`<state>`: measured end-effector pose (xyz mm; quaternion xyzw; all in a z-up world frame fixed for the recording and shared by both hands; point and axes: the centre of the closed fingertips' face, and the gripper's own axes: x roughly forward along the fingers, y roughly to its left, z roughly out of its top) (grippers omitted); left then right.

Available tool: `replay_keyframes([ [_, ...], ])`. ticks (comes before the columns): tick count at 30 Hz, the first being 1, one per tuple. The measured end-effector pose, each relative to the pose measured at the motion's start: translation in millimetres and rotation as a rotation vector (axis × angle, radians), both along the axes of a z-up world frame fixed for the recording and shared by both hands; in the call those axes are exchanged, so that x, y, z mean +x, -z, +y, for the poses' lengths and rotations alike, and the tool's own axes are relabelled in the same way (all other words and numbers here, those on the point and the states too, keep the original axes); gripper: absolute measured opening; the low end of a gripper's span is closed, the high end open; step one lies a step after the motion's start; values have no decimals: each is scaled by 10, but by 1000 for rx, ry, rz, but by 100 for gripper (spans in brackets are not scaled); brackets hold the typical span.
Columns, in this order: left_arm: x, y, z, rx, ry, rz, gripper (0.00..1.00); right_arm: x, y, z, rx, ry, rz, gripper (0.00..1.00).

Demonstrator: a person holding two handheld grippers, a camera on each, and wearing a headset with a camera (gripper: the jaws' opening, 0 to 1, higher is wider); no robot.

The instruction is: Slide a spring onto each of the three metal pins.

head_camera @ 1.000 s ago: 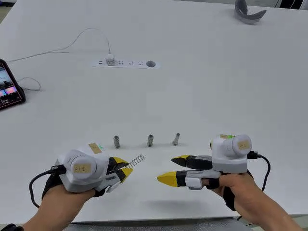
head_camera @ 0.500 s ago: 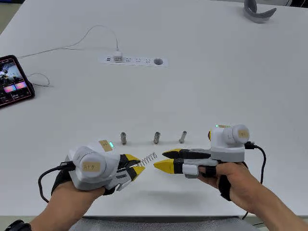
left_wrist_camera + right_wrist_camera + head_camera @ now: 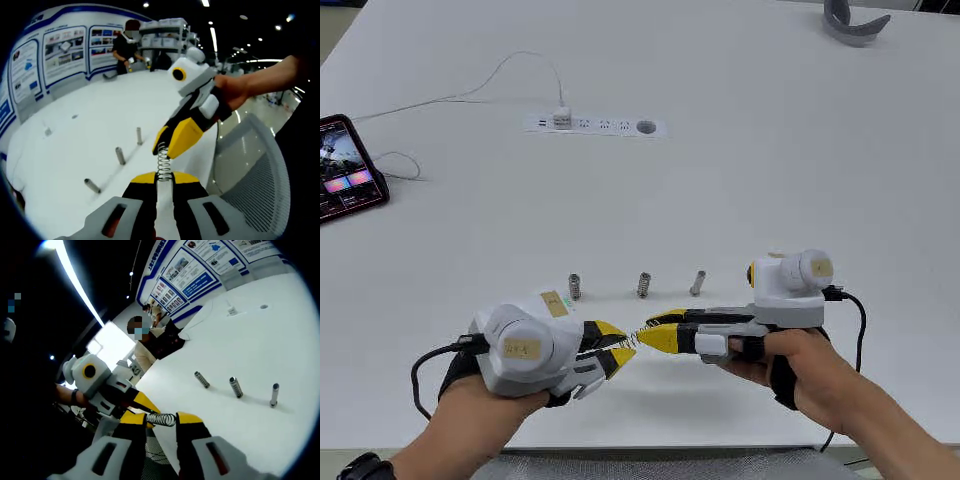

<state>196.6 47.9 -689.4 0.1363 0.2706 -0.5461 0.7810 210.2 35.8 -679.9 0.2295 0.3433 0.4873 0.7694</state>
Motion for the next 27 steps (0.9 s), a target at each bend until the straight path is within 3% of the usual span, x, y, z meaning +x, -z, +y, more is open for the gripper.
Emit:
replay_keyframes([
  [10,-27,6,-63,2,39,-1,10,4,-142,-14,19,-24,-8,16],
  [17,-11,-20,-112,-5,52,-6,9,16,-239,13,-10,-77,-36,12],
  [27,29,-63,-173,-28,74,2,9,20,-285,11,-157,-219,-116,12],
])
